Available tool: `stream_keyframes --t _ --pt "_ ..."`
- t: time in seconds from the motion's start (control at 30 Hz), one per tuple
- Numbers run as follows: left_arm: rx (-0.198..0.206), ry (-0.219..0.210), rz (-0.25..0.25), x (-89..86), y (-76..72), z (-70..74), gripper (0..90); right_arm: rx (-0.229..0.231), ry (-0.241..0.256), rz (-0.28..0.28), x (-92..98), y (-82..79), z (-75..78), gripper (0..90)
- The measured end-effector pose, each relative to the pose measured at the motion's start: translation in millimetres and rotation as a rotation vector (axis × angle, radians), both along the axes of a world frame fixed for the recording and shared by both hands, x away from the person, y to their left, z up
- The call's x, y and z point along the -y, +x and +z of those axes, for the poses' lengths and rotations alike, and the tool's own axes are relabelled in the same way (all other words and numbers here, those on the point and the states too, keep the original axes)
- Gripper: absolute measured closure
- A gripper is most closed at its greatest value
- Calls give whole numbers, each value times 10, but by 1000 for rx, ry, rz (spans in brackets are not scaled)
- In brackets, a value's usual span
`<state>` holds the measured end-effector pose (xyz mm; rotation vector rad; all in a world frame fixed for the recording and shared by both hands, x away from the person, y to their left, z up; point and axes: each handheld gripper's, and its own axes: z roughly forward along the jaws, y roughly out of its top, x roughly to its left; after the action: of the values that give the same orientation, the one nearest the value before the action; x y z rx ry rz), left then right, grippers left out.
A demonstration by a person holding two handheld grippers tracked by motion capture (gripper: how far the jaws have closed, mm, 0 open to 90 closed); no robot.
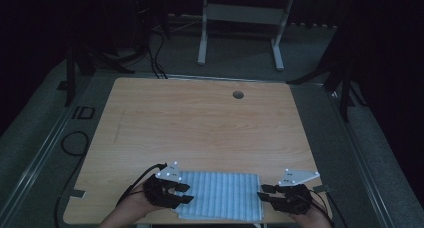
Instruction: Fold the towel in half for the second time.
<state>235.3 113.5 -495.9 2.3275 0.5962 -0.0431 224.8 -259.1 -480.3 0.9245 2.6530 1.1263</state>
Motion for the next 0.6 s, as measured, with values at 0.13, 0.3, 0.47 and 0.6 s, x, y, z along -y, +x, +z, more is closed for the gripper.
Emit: stream_keyframes --t 0.13,0.3,0.47,0.6 --pt "-21 41 12 102 72 -190 594 -18 -38 28 -154 70 -190 656" --pt "-59 75 16 163 132 -361 593 -31 -63 55 -263 79 -297 656" --pt "-56 71 22 172 141 -379 578 -44 -138 48 -306 115 -468 648" --pt "-42 78 27 163 155 -381 553 -37 -143 38 -332 203 -524 647"
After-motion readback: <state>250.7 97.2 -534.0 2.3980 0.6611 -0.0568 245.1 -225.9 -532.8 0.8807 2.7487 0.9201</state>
